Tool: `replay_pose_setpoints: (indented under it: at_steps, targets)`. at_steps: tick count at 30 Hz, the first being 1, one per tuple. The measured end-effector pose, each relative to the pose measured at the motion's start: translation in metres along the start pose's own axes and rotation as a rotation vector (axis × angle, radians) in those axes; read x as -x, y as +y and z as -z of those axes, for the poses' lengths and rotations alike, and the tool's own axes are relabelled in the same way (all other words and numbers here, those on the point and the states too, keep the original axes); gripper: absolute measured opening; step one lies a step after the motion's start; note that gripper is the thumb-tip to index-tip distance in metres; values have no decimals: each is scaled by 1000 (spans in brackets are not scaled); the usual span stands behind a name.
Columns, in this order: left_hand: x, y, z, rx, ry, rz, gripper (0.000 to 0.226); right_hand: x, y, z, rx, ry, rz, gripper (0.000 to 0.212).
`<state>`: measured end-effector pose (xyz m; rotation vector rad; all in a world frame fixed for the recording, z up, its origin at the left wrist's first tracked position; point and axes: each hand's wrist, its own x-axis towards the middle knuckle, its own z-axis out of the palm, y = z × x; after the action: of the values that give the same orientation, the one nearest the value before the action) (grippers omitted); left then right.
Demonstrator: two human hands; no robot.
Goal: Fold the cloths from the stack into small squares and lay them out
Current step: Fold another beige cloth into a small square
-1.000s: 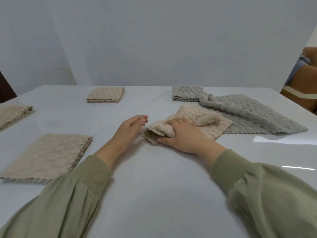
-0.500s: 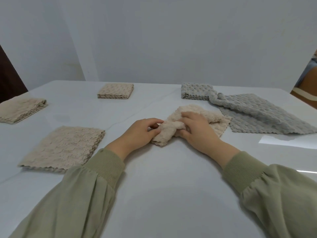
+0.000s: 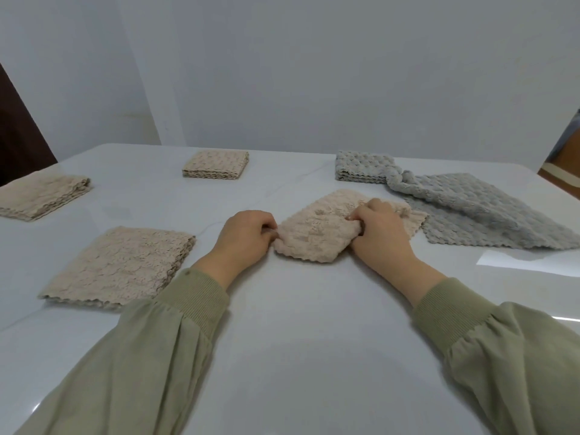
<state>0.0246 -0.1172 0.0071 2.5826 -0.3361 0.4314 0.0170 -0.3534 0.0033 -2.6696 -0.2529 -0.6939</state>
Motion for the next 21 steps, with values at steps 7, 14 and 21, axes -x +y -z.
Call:
replay_pose_setpoints:
  at_steps: [7, 14, 21]
  targets:
    - [-3, -19, 11, -244, 276, 125, 25, -6, -10, 21, -494, 41, -171, 28]
    - [13, 25, -1, 104, -193, -234, 55, -8, -5, 23, -335, -98, -208, 8]
    - [9, 15, -4, 205, -225, -155, 28, -5, -15, 30, -136, -410, 105, 32]
